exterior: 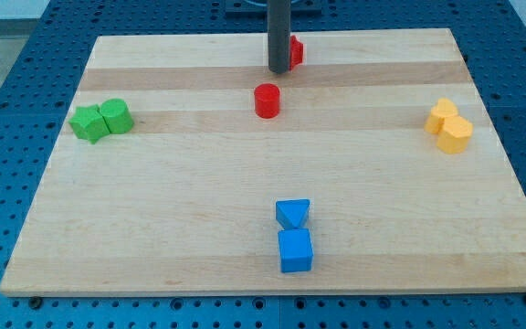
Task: Move the red circle towards the red star
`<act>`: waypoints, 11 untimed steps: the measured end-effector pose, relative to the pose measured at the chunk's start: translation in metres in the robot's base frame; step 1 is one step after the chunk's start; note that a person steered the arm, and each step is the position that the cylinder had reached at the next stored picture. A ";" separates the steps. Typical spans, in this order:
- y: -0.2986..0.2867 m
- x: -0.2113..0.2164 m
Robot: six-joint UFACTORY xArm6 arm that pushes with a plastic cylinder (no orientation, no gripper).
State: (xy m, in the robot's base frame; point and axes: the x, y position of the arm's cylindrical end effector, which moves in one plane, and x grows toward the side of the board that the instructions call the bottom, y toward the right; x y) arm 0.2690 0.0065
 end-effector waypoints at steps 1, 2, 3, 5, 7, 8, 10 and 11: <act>0.000 -0.015; 0.000 -0.002; 0.018 0.038; 0.051 0.105; -0.016 0.137; -0.028 0.126; -0.008 0.109; -0.007 0.093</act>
